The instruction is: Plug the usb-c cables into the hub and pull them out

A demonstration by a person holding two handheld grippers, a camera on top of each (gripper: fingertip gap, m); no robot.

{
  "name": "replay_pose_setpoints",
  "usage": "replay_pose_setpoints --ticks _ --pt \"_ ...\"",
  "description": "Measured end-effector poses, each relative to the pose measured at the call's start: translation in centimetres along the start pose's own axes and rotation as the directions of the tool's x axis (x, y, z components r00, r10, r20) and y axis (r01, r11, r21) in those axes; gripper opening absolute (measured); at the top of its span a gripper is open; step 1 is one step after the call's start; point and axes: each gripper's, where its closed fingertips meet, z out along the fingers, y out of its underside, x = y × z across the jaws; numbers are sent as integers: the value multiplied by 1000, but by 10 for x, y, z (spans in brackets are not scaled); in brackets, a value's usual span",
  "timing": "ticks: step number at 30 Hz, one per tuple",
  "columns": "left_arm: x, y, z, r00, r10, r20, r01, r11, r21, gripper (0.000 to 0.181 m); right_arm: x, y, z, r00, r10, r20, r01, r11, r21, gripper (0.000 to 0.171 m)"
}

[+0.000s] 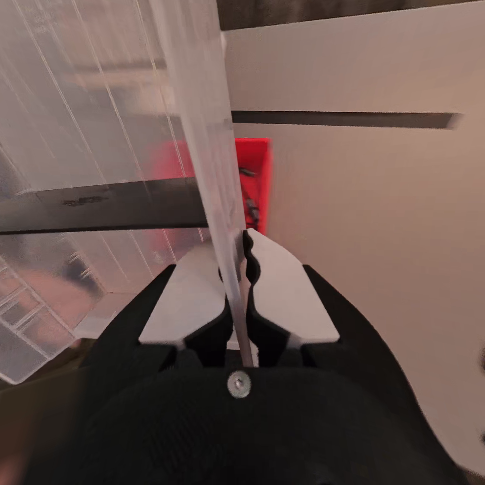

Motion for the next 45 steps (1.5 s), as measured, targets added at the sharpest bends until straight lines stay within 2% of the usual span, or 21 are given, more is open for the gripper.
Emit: replay_pose_setpoints --ticks 4,5,6,8,10,12,16,18,20,23,26,31,33,36,40,45 --pt "30 51 105 986 -77 -145 52 984 -169 88 117 38 -25 966 132 -222 -133 991 9 5" --pt "34 71 130 985 -92 -148 57 974 -221 87 140 53 -26 952 164 -257 -170 985 -2 5" --pt "40 94 152 982 -102 -161 53 957 -284 75 161 67 -25 938 196 -285 -209 978 -12 5" --pt "50 138 185 974 -132 -183 52 920 -388 76 194 97 -19 916 244 -319 -270 962 -38 5" --pt "60 166 203 960 -190 -206 84 896 -435 77 218 124 -8 904 273 -329 -310 948 -67 5" --pt "70 179 213 943 -248 -222 127 885 -447 78 235 147 5 899 296 -322 -341 935 -93 5" --pt "81 200 219 942 -256 -217 116 855 -505 78 258 181 32 893 324 -313 -384 911 -153 5" --pt "83 207 221 950 -231 -209 92 849 -521 68 263 192 43 896 311 -318 -383 903 -195 5" --pt "83 214 220 962 -188 -199 51 838 -543 55 263 200 53 904 287 -317 -370 897 -242 5" --pt "90 215 215 941 -249 -229 73 811 -580 41 258 205 67 918 252 -307 -345 888 -304 5" --pt "85 216 206 934 -258 -246 50 778 -626 39 251 209 79 928 207 -310 -318 874 -367 5" --pt "43 208 174 967 -120 -226 -73 718 -692 19 227 204 106 944 145 -296 -262 876 -405 6" --pt "16 206 156 982 -76 -172 -73 688 -722 15 209 201 121 953 159 -256 -258 869 -421 7" --pt "-25 203 126 993 -103 -56 25 651 -758 10 181 196 138 971 118 -209 -203 867 -456 7" --pt "-82 199 81 987 -124 102 158 642 -750 6 149 192 152 982 77 -170 -150 869 -471 9" --pt "-156 196 7 920 -118 375 355 658 -664 4 126 197 158 989 29 -148 -100 859 -501 9"
